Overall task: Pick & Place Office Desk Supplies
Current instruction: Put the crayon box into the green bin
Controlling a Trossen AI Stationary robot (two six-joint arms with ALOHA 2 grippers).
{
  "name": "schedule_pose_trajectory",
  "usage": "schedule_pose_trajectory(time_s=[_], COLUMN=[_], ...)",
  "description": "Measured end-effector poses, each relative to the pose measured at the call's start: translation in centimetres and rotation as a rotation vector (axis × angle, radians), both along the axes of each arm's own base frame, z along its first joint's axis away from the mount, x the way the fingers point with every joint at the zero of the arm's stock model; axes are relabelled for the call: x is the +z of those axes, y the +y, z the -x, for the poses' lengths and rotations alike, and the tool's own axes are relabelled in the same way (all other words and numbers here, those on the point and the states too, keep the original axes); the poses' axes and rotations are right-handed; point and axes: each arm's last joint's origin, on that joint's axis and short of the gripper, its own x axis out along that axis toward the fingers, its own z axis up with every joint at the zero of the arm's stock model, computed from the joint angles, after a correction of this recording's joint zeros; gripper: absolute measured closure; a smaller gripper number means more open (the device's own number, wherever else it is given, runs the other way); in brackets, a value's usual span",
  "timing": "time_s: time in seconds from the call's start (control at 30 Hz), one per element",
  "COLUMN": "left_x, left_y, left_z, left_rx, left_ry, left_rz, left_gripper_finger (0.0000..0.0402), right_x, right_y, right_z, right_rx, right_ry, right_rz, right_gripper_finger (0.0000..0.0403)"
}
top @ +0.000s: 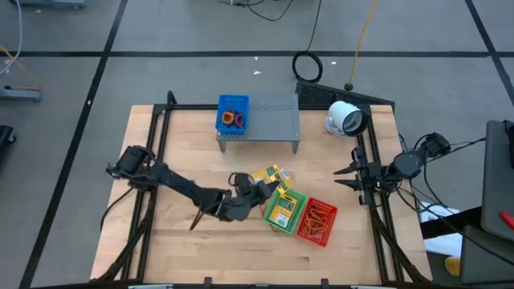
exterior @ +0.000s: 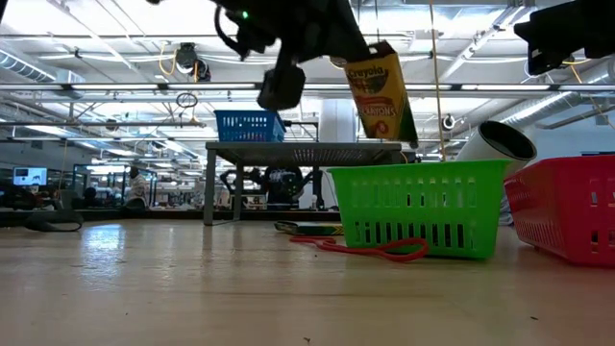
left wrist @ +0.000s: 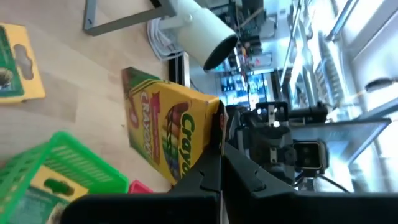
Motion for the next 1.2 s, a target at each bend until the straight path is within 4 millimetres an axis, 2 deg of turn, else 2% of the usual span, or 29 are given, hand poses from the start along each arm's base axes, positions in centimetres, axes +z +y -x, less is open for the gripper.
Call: schedule_pose_trajectory(time_s=[0.1, 0.23, 0.47, 0.77, 0.93, 1.2], left_x=[0.1, -1.0, -1.1, -2.5, -3.4, -4.2], left_y=[-0.9, -1.8, -3.7, -6.6, -7.0, -7.3], left_z=[0.3, 0.1, -1.9, -4.3, -5.6, -5.2], left_rx=[0.035, 0.061, 0.069, 0.170, 0.222, 0.224], left_ry=[-0.013, -0.031, -0.093, -0.170, -0.205, -0.176], left_rz=[0.023, 0.074, 0.121, 0.156, 0.181, 0.203], left_gripper_finger=[0.0401, 0.0401, 0.0401, 0.0401, 0.0401, 0.0401], right_x=[0.0, 0.0, 0.0, 0.0, 0.0, 0.0], right_y=[0.0, 0.0, 0.0, 0.0, 0.0, 0.0], right_z=[0.0, 0.0, 0.0, 0.0, 0.0, 0.0], right_rx=[0.000, 0.000, 0.000, 0.000, 0.000, 0.000], right_ry=[0.000, 0.001, 0.000, 0.000, 0.001, 0.001], right_rz=[0.000, 0.001, 0.000, 0.000, 0.000, 0.001], right_gripper_finger=[0.0309, 0.0307, 0.0309, 0.0309, 0.0307, 0.0307])
